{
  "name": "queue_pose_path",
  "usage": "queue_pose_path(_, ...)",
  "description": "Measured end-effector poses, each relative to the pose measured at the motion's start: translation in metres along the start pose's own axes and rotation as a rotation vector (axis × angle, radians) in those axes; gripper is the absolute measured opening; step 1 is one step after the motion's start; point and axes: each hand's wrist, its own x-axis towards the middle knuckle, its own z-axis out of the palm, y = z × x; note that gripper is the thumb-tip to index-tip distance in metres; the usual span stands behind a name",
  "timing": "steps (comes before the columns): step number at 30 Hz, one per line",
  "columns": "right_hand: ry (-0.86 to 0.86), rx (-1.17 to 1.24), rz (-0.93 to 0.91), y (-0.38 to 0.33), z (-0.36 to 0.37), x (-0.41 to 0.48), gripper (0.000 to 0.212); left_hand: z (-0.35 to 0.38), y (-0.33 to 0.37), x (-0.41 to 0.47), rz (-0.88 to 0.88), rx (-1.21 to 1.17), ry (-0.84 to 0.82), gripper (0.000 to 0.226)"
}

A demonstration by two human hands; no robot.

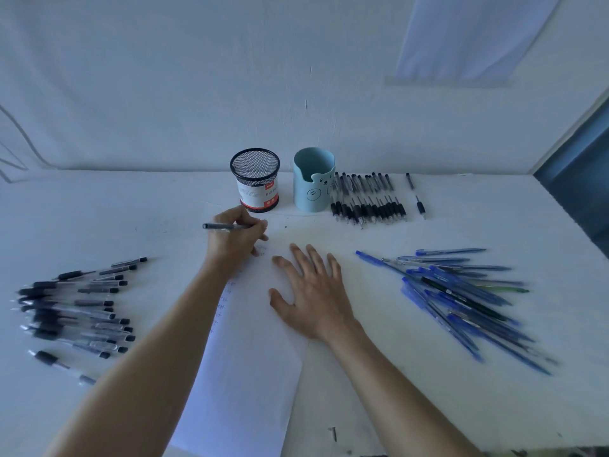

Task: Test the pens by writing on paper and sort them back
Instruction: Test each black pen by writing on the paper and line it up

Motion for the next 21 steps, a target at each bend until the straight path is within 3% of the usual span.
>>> queue_pose_path(4, 0.000, -0.015, 0.002, 0.0007, 0.0008, 0.0012, 0.066, -0.0041, -0.0057, 0.0015, -0.015, 0.071, 0.056, 0.033)
queue_pose_path(10, -0.004, -0.003, 0.000, 0.0001, -0.0006, 0.0011, 0.066, -0.0048, -0.0056, -0.0006, 0.110, 0.305, 0.022, 0.030)
queue_pose_path(16, -0.008, -0.003, -0.001, 0.0001, -0.0007, 0.0010, 0.065, -0.0023, -0.0063, 0.0006, 0.100, 0.372, 0.039, 0.037)
queue_pose_path(21, -0.016, 0.000, -0.002, 0.0006, -0.0019, 0.0009, 0.064, -0.0029, -0.0072, 0.0015, 0.132, 0.386, 0.009, 0.028)
